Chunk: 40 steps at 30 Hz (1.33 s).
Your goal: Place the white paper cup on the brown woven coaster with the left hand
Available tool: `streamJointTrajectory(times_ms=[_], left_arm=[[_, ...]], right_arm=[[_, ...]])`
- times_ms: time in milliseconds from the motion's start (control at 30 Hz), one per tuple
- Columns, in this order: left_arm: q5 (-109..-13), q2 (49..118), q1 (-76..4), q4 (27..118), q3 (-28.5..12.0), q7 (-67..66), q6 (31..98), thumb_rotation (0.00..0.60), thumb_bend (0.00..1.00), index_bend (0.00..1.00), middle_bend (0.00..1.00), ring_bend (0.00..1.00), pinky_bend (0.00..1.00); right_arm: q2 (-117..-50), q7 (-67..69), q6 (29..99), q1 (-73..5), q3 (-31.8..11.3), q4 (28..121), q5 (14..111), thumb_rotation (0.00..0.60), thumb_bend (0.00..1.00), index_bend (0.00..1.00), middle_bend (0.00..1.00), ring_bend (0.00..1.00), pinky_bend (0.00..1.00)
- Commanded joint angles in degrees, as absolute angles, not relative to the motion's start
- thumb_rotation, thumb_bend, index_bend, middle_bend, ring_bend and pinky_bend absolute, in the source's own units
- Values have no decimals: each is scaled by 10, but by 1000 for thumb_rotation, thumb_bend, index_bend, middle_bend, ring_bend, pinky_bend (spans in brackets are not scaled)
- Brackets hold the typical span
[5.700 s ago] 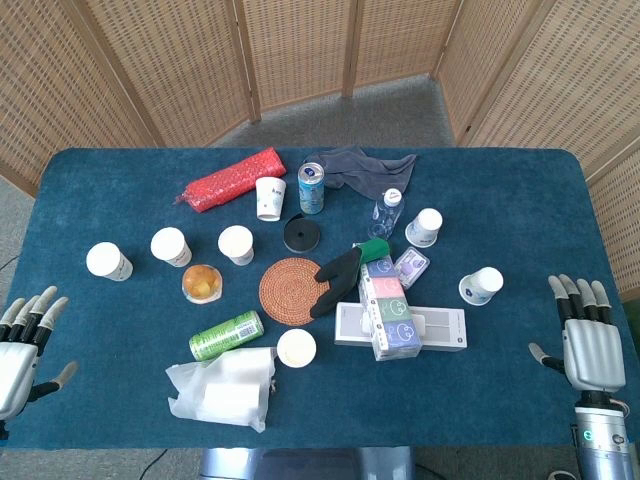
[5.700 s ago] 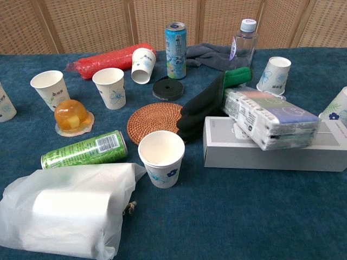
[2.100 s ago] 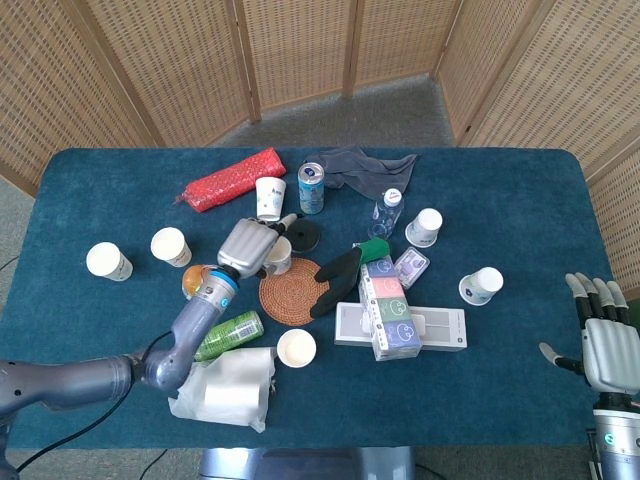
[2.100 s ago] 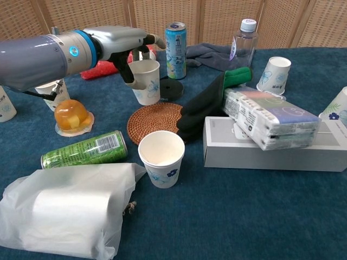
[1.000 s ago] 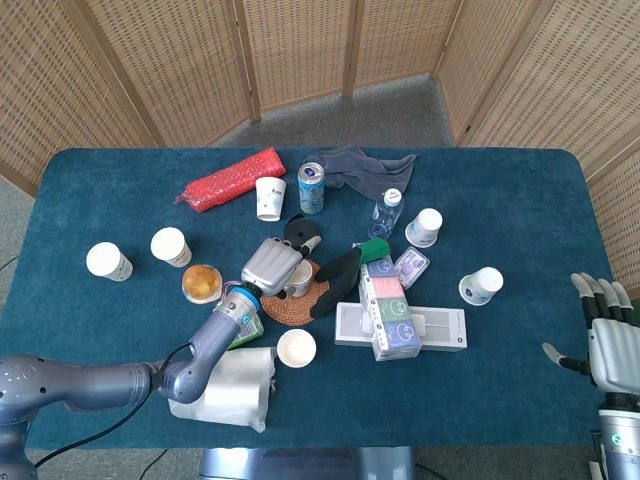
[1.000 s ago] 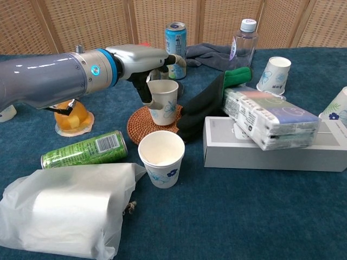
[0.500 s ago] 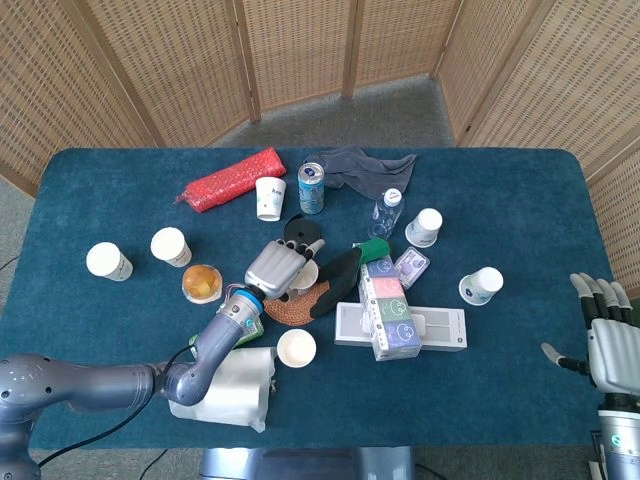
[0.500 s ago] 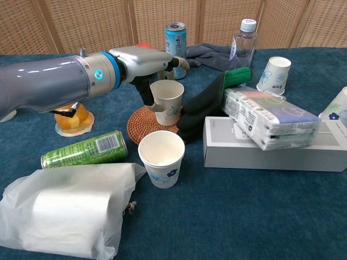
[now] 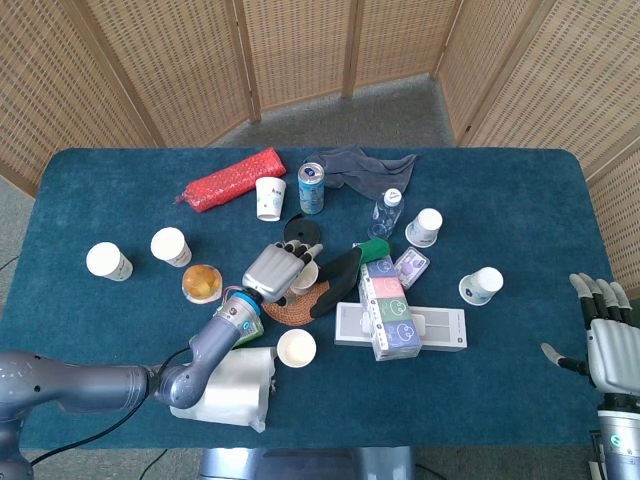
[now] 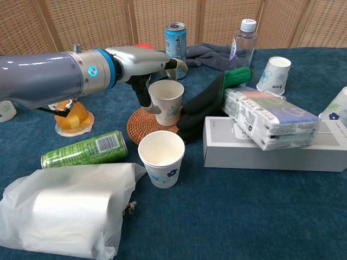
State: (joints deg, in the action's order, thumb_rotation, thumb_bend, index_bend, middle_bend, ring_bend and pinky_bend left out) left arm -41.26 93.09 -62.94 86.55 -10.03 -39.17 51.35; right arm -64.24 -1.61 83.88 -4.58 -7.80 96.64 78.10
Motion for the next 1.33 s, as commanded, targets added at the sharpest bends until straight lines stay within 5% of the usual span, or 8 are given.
streamJointTrajectory(times_ms=[33, 233, 533, 1133, 1333], left_arm=[[-407, 918, -630, 880, -100, -394, 517, 600, 297, 0, 172, 161, 352], [-421, 886, -619, 917, -95, -395, 546, 600, 295, 0, 8, 29, 295], [-546, 801, -543, 993, -51, -354, 641, 600, 293, 0, 0, 0, 7], [-784, 682, -298, 1039, 73, -218, 880, 600, 296, 0, 0, 0, 0], [-824, 673, -232, 1023, 86, -199, 935, 600, 296, 0, 0, 0, 0]], right_arm=[[-642, -17, 838, -46, -78, 966, 781, 600, 24, 0, 0, 0, 0], [-643, -19, 837, -46, -76, 967, 783, 600, 22, 0, 0, 0, 0], [-648, -33, 837, -48, -74, 965, 783, 600, 23, 0, 0, 0, 0], [-681, -96, 844, -54, -61, 969, 805, 600, 23, 0, 0, 0, 0], [-687, -112, 853, -53, -64, 969, 805, 600, 24, 0, 0, 0, 0]])
